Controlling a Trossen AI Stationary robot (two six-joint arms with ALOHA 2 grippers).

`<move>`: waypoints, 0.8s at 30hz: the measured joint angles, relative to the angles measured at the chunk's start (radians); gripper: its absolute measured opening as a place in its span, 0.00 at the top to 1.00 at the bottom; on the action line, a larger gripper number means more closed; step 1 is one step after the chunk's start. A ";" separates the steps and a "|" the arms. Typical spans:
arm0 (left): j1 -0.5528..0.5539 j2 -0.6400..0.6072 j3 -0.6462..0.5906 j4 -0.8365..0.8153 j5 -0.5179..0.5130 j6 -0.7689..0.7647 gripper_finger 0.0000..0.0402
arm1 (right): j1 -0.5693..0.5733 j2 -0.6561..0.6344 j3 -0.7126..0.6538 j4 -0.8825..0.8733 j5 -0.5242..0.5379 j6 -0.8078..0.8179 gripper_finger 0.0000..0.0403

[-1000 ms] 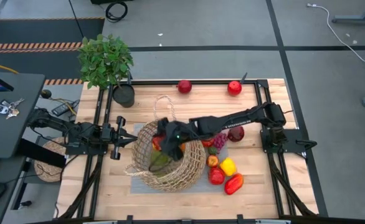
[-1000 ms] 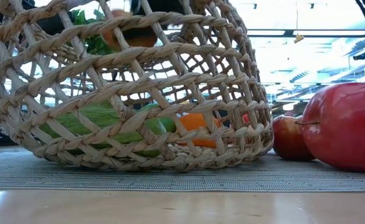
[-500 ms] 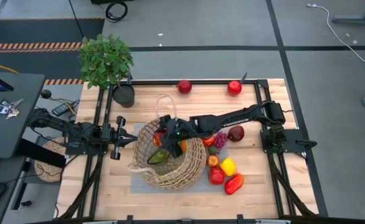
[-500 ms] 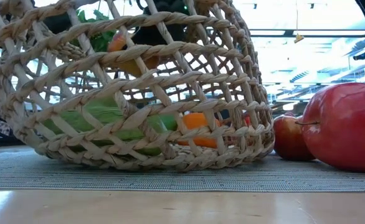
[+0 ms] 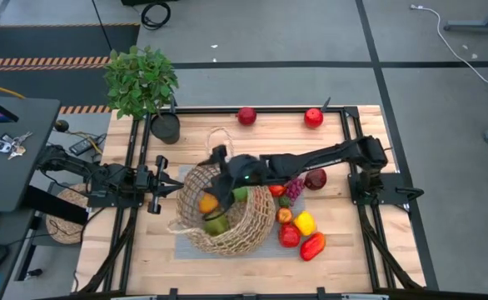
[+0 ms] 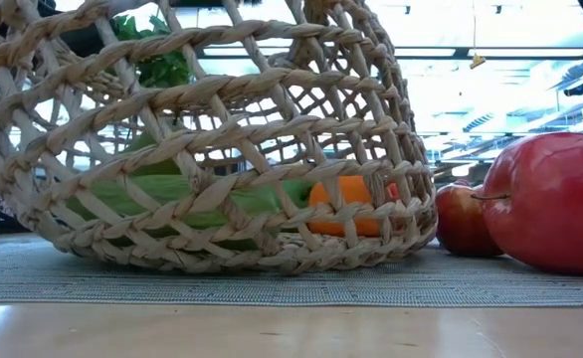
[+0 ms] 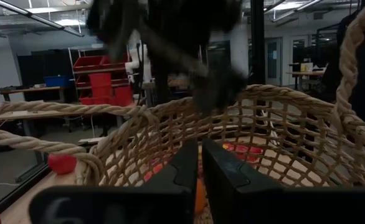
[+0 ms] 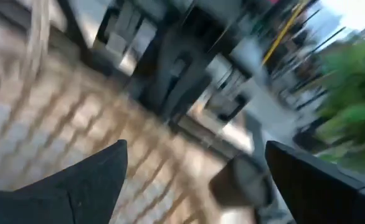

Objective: Build produce basket
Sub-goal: Put the red apple into the brown basket

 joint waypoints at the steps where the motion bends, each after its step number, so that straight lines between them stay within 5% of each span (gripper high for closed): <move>1: 0.000 0.000 0.000 0.000 0.000 0.000 0.92 | 0.002 -0.011 0.006 0.011 0.016 -0.002 0.05; 9: 0.000 0.000 0.000 0.000 0.000 0.000 0.92 | -0.019 -0.155 0.021 -0.044 0.325 0.039 0.06; 17: 0.000 0.000 0.000 0.000 0.000 0.000 0.92 | -0.233 -0.273 0.008 -0.348 0.250 0.372 0.07; 24: 0.000 0.000 0.000 0.000 0.000 0.000 0.91 | -0.402 -0.308 -0.226 -0.285 0.151 0.493 0.07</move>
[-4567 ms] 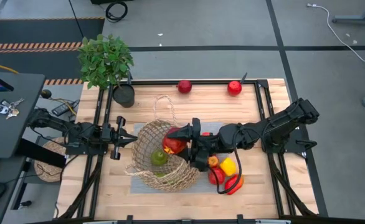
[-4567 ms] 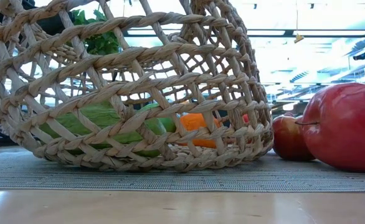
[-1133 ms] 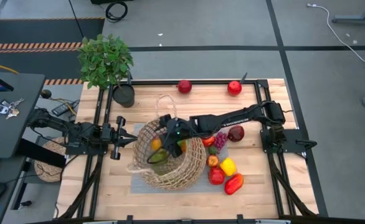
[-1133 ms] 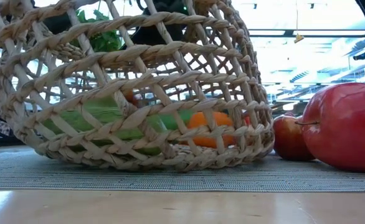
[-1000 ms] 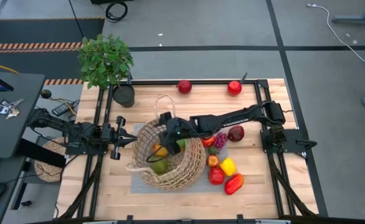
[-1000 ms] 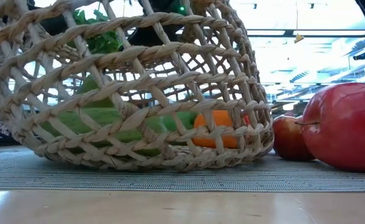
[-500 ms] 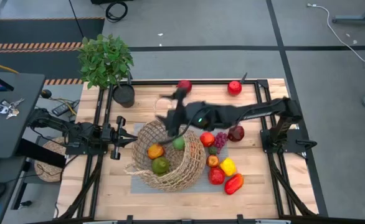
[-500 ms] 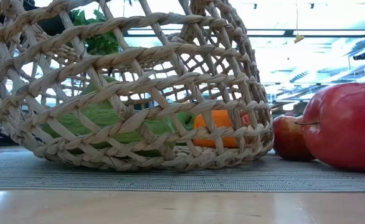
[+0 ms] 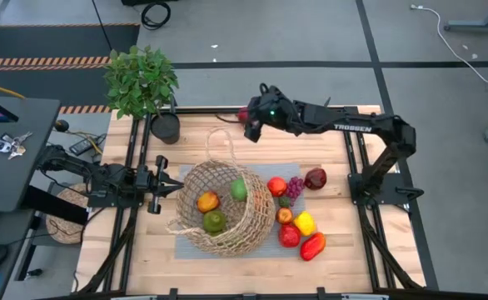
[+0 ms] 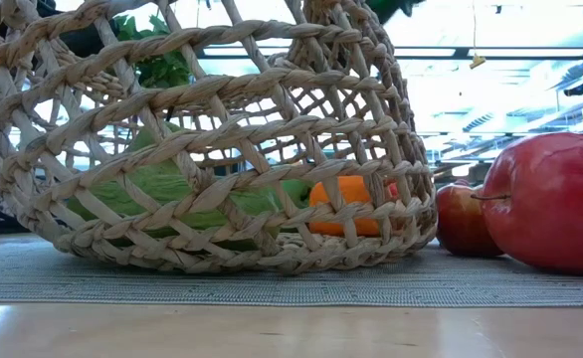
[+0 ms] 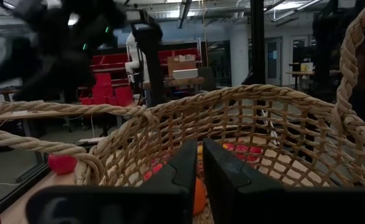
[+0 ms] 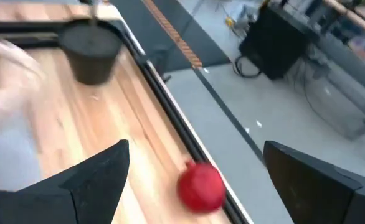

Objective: Build produce basket
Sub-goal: Put the red apple into the brown basket

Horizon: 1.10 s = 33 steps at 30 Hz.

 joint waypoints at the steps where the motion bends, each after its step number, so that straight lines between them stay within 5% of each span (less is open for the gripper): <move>1: 0.000 0.000 0.000 0.000 0.000 0.000 0.92 | -0.018 -0.007 -0.036 0.016 0.000 0.002 0.07; 17: 0.000 0.000 0.000 0.000 0.000 0.000 0.92 | -0.311 -0.218 -0.520 0.231 0.008 0.135 0.07; 33: 0.000 0.000 0.000 0.000 0.000 0.000 0.92 | -0.576 -0.213 -0.626 0.150 -0.043 0.202 0.01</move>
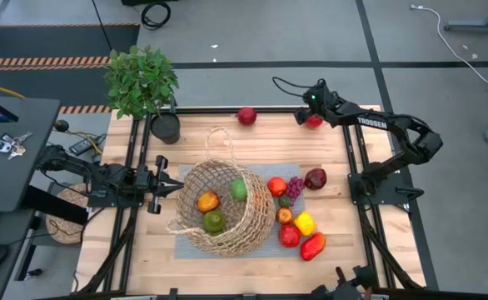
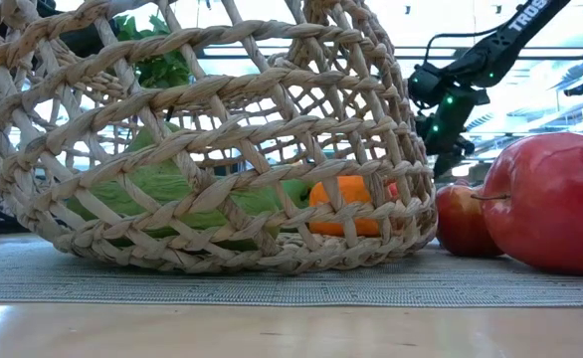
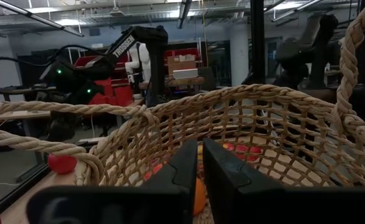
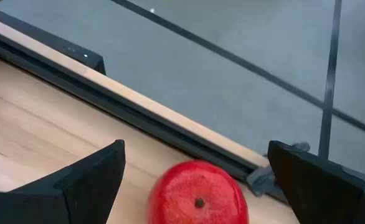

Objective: Build produce basket
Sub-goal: Put the red apple into the brown basket

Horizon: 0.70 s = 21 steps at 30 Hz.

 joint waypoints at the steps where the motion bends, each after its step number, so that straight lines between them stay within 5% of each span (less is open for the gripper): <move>1: 0.000 0.000 0.000 0.000 0.000 0.000 0.92 | -0.009 0.000 0.000 -0.009 0.000 0.012 0.01; 12: 0.000 0.000 0.000 0.000 0.000 0.000 0.91 | -0.057 0.001 -0.060 -0.008 -0.115 0.107 0.01; 21: 0.000 0.000 0.000 0.000 0.000 0.000 0.93 | -0.058 0.002 -0.164 0.092 -0.090 0.113 0.01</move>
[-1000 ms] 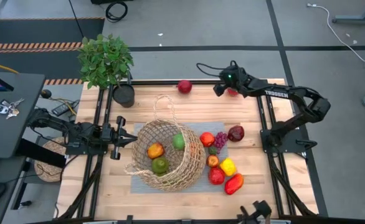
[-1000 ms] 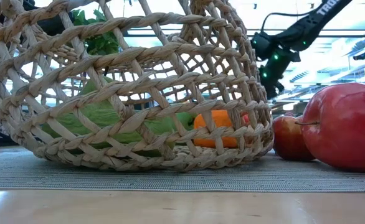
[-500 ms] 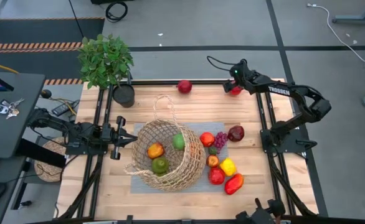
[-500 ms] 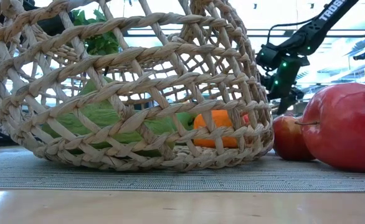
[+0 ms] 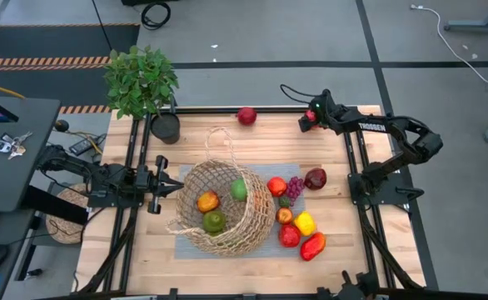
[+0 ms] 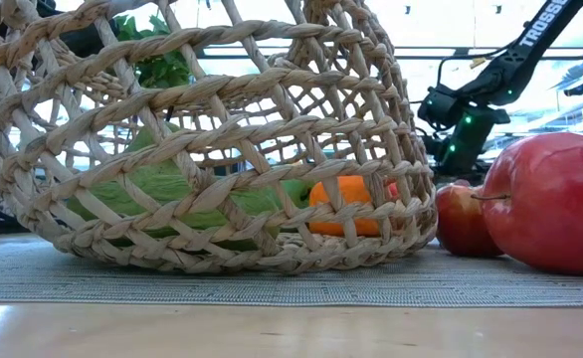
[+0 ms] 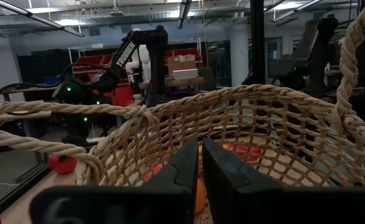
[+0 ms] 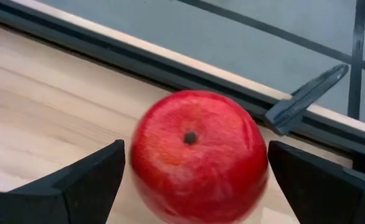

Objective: Build produce basket
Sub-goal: Put the red apple into the brown basket

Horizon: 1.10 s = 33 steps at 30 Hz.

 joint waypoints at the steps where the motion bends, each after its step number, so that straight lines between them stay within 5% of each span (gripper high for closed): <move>1: 0.000 0.000 0.000 0.000 0.000 0.000 0.93 | 0.000 0.000 -0.001 0.009 -0.002 0.002 0.02; 33: 0.000 0.000 0.000 0.000 0.000 0.000 0.93 | 0.027 -0.046 0.004 0.055 -0.183 -0.097 0.17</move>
